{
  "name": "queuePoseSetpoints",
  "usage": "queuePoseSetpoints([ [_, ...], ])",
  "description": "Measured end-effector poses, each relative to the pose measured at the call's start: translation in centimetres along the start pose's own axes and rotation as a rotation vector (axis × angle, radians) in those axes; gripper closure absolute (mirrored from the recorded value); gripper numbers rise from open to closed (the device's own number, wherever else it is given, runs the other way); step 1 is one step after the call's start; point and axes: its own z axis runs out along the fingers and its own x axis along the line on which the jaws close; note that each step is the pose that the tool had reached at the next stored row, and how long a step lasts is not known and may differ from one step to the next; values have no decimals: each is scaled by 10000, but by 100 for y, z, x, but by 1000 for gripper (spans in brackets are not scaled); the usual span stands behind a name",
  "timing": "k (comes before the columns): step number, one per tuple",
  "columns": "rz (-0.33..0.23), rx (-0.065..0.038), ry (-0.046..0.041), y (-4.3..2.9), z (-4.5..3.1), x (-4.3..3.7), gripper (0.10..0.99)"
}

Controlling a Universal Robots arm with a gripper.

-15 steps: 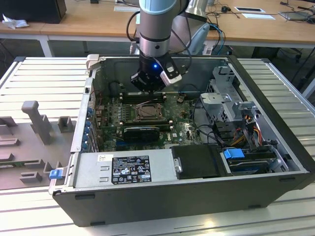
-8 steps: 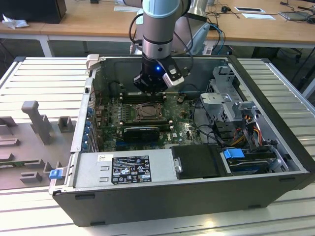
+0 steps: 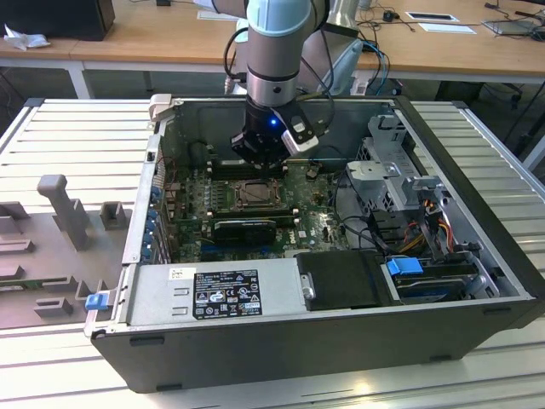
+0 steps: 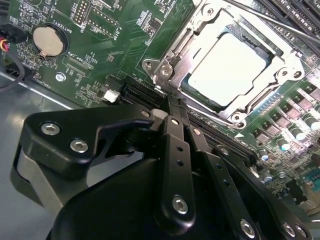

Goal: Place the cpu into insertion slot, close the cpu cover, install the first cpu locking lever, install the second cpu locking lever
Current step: 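Install the first cpu locking lever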

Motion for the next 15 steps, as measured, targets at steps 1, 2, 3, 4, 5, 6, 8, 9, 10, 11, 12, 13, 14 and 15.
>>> queuePoseSetpoints([
  [1, 0, 14, 1, 0, 1, 0, 980],
  [2, 2, 36, 2, -1, 3, 0, 980],
  [3, 1, 48, 3, -1, 4, -1, 980],
  [4, 1, 60, 3, -1, 6, -1, 980],
  [5, 1, 69, 3, -1, 9, -1, 980],
  [6, 2, 74, 4, -1, 12, -1, 980],
  [8, 1, 73, 2, -2, 15, -1, 980],
  [9, 1, 68, -1, -1, 19, -2, 980],
  [10, 2, 68, 0, -3, 22, -1, 980],
  [11, 2, 72, 2, -4, 23, -1, 980],
  [12, 0, 73, 2, -7, 29, -1, 980],
  [13, 1, 72, 2, -8, 32, -1, 980],
  [14, 0, 64, 4, -11, 36, -1, 980],
  [15, -2, 48, 3, -12, 37, 0, 980],
])
